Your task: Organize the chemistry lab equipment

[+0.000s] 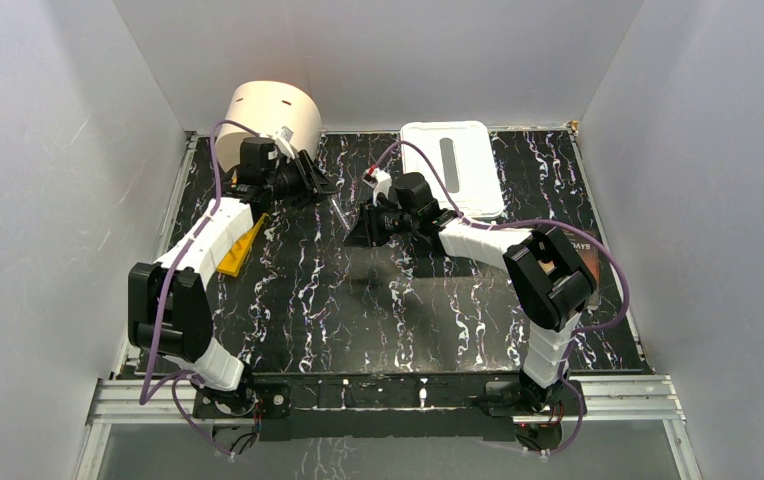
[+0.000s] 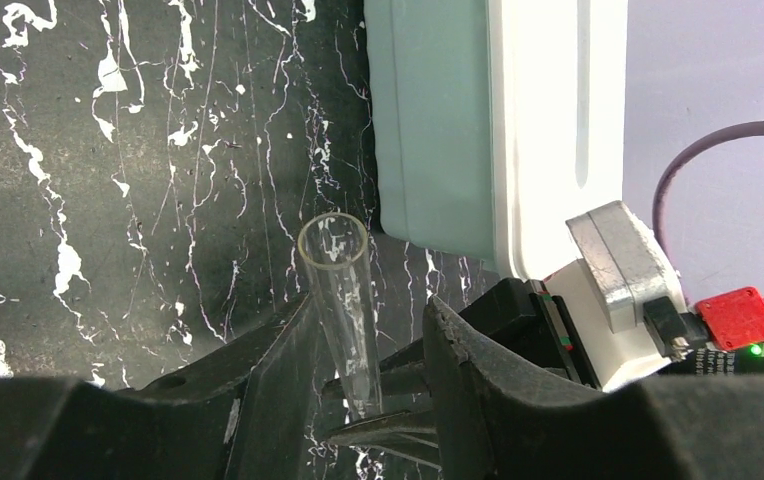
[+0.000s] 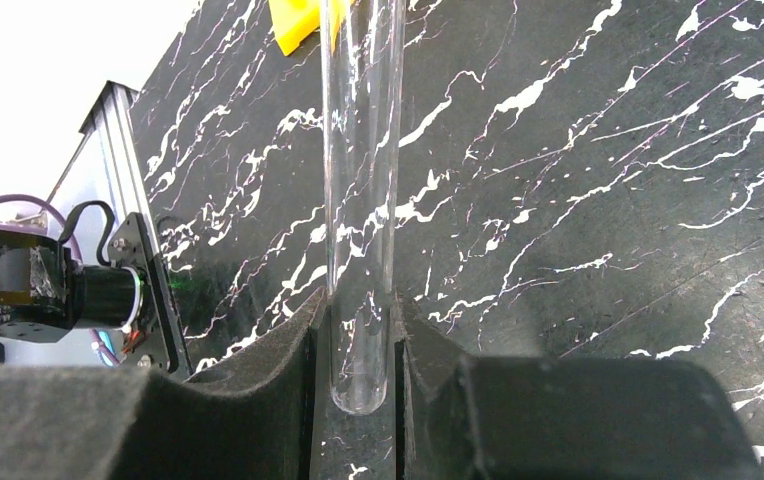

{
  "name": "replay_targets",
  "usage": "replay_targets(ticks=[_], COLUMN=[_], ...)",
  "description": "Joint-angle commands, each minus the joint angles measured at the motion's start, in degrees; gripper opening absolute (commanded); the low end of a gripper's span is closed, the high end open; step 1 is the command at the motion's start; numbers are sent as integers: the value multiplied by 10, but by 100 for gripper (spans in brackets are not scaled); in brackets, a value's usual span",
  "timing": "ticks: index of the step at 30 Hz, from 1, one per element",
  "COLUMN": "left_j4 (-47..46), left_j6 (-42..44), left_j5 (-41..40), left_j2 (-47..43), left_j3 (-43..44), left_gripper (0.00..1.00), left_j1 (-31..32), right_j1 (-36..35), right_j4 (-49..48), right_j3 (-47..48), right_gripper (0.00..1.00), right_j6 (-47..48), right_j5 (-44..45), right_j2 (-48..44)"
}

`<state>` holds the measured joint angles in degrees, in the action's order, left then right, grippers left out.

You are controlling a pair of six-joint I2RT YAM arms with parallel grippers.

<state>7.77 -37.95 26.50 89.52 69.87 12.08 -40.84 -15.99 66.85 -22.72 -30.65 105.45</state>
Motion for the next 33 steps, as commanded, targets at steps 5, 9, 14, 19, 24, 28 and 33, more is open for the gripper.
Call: replay_targets(ticks=[5,9,14,19,24,28,33], left_j4=[30,24,23,28,35,41,50], left_j6=[22,23,22,23,29,30,30], left_j5=[23,29,31,28,47,76,103], left_j2=[11,10,14,16,19,23,28], left_j3=[30,30,33,38,41,43,43], left_gripper=[40,32,34,38,29,27,28], left_j1=[-6,-8,-11,-16,-25,-30,-31], right_j1=[0,0,0,1,0,0,0], right_j4=[-14,-13,-12,-7,9,29,46], right_j3=[2,3,3,6,11,24,34], right_gripper=[27,27,27,27,27,27,27], right_j6=[17,20,29,38,62,91,113], right_j5=[-14,-14,-20,-31,-23,-18,-16], right_j2=[-27,-25,-25,-24,-25,-23,-21])
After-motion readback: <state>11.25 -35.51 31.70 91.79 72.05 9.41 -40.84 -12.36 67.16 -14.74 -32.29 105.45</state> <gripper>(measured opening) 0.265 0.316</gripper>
